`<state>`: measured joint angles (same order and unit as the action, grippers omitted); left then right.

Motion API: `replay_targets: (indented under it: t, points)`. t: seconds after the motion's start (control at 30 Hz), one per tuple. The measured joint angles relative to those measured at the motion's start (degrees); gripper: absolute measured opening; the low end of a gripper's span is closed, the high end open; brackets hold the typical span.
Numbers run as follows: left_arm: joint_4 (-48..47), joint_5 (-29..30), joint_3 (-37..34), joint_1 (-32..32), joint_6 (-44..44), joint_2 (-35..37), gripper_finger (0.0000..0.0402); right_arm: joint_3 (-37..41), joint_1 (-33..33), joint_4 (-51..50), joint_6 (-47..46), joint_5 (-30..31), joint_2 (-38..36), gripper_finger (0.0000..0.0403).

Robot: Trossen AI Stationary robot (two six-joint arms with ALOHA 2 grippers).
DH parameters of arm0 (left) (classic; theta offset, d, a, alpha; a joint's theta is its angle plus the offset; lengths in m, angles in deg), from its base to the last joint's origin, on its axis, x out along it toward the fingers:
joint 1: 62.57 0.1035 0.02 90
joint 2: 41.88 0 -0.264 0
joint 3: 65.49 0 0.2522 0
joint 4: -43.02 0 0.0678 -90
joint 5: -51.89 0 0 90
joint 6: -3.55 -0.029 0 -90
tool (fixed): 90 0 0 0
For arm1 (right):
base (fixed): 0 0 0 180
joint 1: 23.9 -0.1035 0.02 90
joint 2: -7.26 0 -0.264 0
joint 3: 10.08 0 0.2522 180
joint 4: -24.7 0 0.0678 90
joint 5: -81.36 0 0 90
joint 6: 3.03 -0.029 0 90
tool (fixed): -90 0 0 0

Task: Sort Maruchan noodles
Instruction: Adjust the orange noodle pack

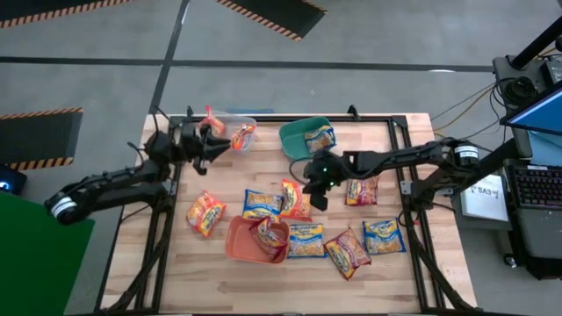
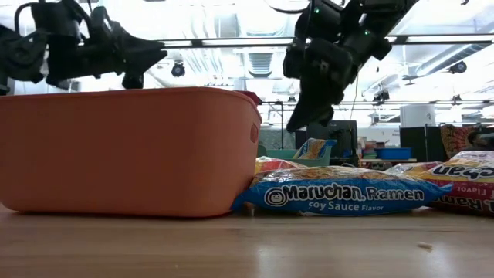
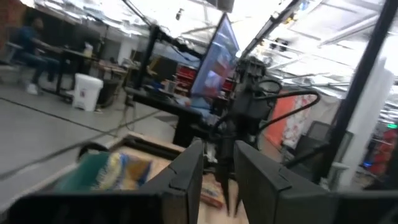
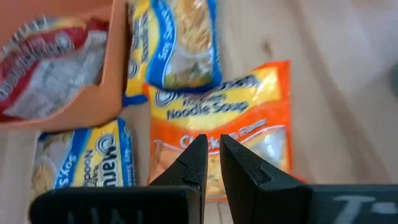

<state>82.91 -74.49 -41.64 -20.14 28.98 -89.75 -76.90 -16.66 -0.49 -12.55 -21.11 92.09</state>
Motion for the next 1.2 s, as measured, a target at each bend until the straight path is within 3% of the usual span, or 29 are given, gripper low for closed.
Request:
replay_targets:
  t: [0.27, 0.5, 0.77, 1.2]
  points:
    - [0.5, 1.4, -1.2, -9.2, -1.3, 1.2, 0.0075, 0.1, -1.2, 1.1, 0.7, 0.9, 6.6, 0.0033]
    - [0.5, 1.4, -1.2, -14.6, -2.6, 1.1, 0.0075, -0.1, -1.1, 2.0, 0.9, 7.8, 10.0, 0.0033]
    - [0.5, 1.4, -1.2, -15.8, -2.4, 0.3, 0.0075, 0.1, 0.4, -8.5, 1.2, 17.0, 5.9, 0.0033]
    - [0.4, 1.4, -1.1, -15.8, -3.5, -2.7, 0.0075, 0.2, -0.2, -9.0, 4.2, 16.6, 0.2, 0.0033]
